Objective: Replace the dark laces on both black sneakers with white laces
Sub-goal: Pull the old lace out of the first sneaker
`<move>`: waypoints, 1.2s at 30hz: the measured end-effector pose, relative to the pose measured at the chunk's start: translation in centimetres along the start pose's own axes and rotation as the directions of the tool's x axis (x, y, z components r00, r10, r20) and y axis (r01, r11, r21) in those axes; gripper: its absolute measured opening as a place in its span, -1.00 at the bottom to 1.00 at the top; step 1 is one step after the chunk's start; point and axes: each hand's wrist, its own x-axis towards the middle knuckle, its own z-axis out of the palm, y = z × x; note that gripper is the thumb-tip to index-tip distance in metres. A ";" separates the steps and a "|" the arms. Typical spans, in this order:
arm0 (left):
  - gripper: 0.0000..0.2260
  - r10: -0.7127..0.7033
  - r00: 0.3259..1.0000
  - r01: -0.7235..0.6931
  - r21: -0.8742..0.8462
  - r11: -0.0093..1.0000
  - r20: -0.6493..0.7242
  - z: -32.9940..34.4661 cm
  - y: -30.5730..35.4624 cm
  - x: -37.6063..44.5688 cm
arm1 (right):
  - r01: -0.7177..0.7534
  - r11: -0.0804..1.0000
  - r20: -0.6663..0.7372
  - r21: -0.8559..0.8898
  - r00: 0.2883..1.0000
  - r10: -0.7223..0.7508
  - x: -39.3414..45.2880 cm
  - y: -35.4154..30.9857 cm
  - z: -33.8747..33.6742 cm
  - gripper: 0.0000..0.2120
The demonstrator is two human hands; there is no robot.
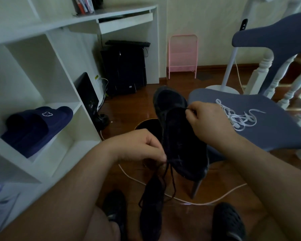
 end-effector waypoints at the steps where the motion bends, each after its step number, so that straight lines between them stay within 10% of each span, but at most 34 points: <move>1: -0.81 -0.016 1.000 0.016 0.000 1.000 -0.024 -0.1 0.0 -0.1 | -0.003 1.000 0.000 -0.006 1.000 0.003 0.0 0.0 0.0 -0.77; 4: -0.65 -0.040 0.955 0.057 0.052 0.997 -0.293 -0.1 -0.2 0.3 | -0.027 1.000 0.018 -0.002 0.999 0.027 -0.1 -0.4 0.2 -0.77; 9: -0.62 -0.090 0.689 0.042 -0.085 0.996 -0.719 -0.3 -0.9 1.8 | 0.005 1.000 0.023 0.014 1.000 -0.006 -0.2 -1.4 0.1 -0.77; 23: -0.84 -0.175 0.792 0.118 -0.134 0.984 -0.585 -0.8 -1.9 2.1 | 0.036 0.999 0.039 -0.027 0.999 -0.035 -0.3 -1.2 0.1 -0.75; 30: -0.78 -0.415 0.807 0.517 0.163 0.840 -0.420 -3.4 -4.2 -0.4 | -0.017 1.000 -0.037 -0.003 0.999 0.017 0.3 0.5 -1.4 -0.77; 36: -0.81 -0.072 0.737 0.114 0.018 0.993 -0.672 -1.8 -2.5 1.5 | 0.002 1.000 -0.062 0.014 0.998 -0.002 0.2 -0.4 -0.8 -0.77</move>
